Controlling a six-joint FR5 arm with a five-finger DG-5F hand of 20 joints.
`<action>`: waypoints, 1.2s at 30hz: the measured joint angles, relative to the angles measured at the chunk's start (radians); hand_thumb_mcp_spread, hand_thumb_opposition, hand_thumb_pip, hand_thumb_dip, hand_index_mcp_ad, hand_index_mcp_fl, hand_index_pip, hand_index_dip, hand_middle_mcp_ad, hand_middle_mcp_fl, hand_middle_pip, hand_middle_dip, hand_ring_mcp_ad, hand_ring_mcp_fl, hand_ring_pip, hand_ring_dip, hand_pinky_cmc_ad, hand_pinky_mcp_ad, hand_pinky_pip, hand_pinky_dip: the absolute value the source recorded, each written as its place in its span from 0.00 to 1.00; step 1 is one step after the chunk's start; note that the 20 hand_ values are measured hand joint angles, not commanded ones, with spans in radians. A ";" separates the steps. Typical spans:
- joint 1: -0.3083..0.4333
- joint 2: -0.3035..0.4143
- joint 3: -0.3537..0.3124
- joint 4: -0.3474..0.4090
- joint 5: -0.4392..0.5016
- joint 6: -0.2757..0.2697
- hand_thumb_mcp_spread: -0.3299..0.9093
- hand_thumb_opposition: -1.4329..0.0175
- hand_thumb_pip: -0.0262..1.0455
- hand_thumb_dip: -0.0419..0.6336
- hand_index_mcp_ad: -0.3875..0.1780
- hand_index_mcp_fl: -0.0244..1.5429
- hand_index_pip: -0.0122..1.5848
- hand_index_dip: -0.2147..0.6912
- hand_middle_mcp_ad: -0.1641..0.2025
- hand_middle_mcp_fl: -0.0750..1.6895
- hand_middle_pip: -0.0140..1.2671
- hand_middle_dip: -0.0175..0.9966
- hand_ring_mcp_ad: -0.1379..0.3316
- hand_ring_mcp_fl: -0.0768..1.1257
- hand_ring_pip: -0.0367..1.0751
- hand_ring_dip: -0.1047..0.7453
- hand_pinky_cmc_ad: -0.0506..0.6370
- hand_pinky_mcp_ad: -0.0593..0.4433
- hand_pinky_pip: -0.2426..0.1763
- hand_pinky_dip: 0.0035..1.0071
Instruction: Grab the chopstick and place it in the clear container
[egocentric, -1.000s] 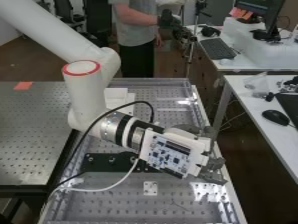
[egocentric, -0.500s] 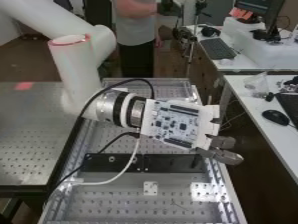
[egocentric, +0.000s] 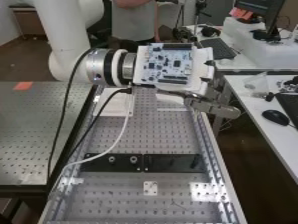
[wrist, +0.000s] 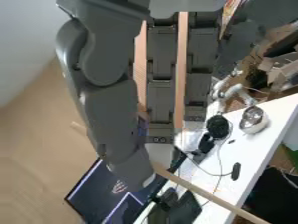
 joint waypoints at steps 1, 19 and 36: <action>0.007 0.006 -0.006 0.000 0.006 -0.001 0.93 0.25 0.40 0.44 0.32 0.83 0.21 0.67 0.56 0.79 0.17 0.69 0.59 0.70 0.13 0.67 0.81 0.49 0.65 0.15; 0.290 0.099 -0.119 -0.078 0.307 0.042 0.93 0.25 0.40 0.44 0.32 0.85 0.19 0.69 0.57 0.79 0.17 0.69 0.61 0.72 0.13 0.67 0.81 0.51 0.69 0.15; 0.431 0.065 -0.124 -0.101 0.421 0.144 0.93 0.25 0.40 0.44 0.32 0.85 0.19 0.69 0.56 0.80 0.17 0.68 0.61 0.73 0.13 0.67 0.81 0.51 0.69 0.15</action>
